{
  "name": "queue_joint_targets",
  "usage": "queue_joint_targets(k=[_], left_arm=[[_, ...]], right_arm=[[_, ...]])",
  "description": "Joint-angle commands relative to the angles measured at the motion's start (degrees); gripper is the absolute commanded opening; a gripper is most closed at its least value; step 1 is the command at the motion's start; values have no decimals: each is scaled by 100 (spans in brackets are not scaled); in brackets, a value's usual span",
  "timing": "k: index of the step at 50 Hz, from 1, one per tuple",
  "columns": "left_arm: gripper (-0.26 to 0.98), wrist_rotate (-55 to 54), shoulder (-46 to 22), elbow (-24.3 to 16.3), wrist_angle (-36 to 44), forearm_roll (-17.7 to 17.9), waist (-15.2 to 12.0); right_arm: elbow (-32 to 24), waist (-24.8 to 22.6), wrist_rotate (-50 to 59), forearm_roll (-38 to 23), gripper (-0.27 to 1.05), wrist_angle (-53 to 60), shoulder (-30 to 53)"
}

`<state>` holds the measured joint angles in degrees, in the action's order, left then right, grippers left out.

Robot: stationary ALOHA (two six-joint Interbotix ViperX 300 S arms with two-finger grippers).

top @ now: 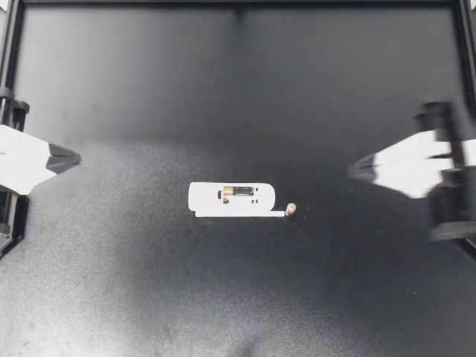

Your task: Place the battery into the slot of the remote controller.

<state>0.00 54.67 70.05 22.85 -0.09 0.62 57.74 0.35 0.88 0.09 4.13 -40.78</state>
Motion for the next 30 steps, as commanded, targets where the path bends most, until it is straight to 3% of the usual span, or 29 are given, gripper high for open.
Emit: queue_joint_targets(k=[1,22,30], left_arm=[[-13,-18,-105,-70,105,0,9],[-13,-53,-316,-62,185,0,9],[-13,-53,-316,-53,185,0,9]], right_arm=[[-457,0,-9,18,-13,-536,422],[-1573,193,0,0,-12,-2549,2443],[-1881,193,-9,-9,-2,-3041,3006]])
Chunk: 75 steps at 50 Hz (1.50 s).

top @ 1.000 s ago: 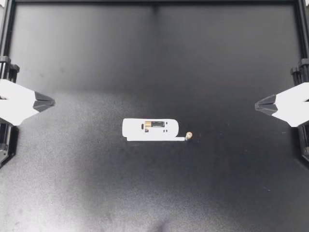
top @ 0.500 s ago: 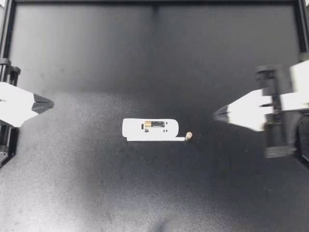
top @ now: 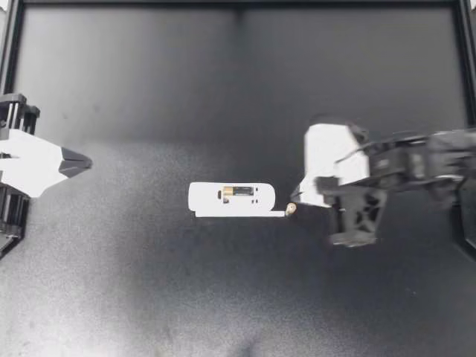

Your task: Place the battery into the slot of the remote controller.

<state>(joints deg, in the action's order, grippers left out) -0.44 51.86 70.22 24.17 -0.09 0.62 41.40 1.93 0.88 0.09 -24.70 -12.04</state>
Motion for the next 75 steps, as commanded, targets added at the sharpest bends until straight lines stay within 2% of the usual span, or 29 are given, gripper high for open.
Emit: queue_joint_targets(k=[1,13,16,58,75], left_arm=[[-13,-9,-35,-70,53,0,18],[-13,-9,-44,-26,53,0,18],[-13,-18,-53,-18,53,0,9],[-13,-35,-97,35,53,9,18],[-13,-35,-97,44,53,9,18]], right_arm=[[-272,35,-9,0,0,-202,176],[-431,35,-9,-70,42,-334,668],[-431,44,-9,-132,47,-290,756],[-448,114,-9,-158,46,-132,1503],[-492,114,0,-123,20,-246,1529]])
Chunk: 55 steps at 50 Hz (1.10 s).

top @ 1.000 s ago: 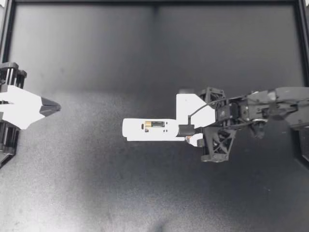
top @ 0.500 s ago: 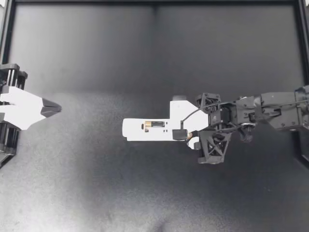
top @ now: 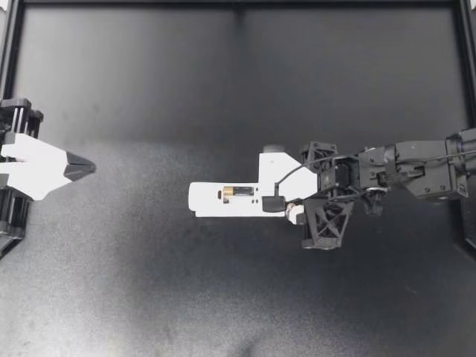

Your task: Place the battery into the slot of the remote controller.

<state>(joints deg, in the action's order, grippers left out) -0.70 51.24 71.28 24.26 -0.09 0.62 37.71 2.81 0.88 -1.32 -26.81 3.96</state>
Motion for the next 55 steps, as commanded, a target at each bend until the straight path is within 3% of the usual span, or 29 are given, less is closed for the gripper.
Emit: queue_joint_targets(k=[1,9,16,23,33,43,55], left_arm=[[-13,-9,-35,-62,44,9,9],[-13,-9,-44,-62,26,9,18],[-13,-18,-237,-123,-202,9,9],[-13,-18,-896,-404,-817,44,9],[-13,0,-2145,-993,-1714,70,-255],[-13,9,-3173,-1380,-1828,70,-387],[-13,18,-4148,-1714,-1837,70,-466]], right_arm=[[-132,26,-9,18,18,-53,-70],[-176,26,-9,79,4,-123,-105],[-185,26,0,97,2,-141,-202],[-123,26,88,114,2,105,-492],[475,26,211,105,2,2004,-844],[1151,88,229,105,2,4518,-738],[1213,176,202,105,2,5133,-202]])
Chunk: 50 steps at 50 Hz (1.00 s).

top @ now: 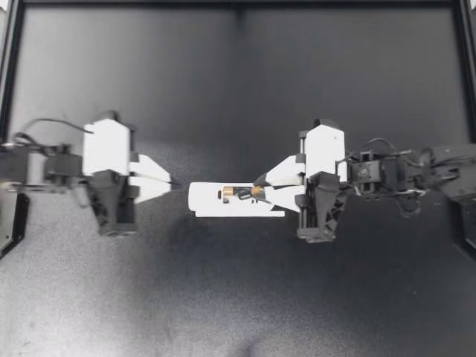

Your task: Place the battery into the slot of the remote controller.

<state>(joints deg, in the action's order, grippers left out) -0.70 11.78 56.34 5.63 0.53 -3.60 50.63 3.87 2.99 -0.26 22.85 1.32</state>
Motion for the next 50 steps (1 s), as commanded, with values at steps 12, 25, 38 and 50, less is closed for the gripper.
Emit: queue_joint_targets(k=[12,25,38,50], left_arm=[[-13,70,-1037,-571,26,9,-44],[-13,53,-1389,-703,26,9,-53],[-13,53,-1468,-659,18,9,-53],[-13,35,-1538,-650,18,9,-53]], right_arm=[[-88,132,-26,0,2,527,396],[-114,132,-18,0,2,554,606],[-272,132,-26,-9,2,422,826],[-413,132,-26,-26,2,123,949]])
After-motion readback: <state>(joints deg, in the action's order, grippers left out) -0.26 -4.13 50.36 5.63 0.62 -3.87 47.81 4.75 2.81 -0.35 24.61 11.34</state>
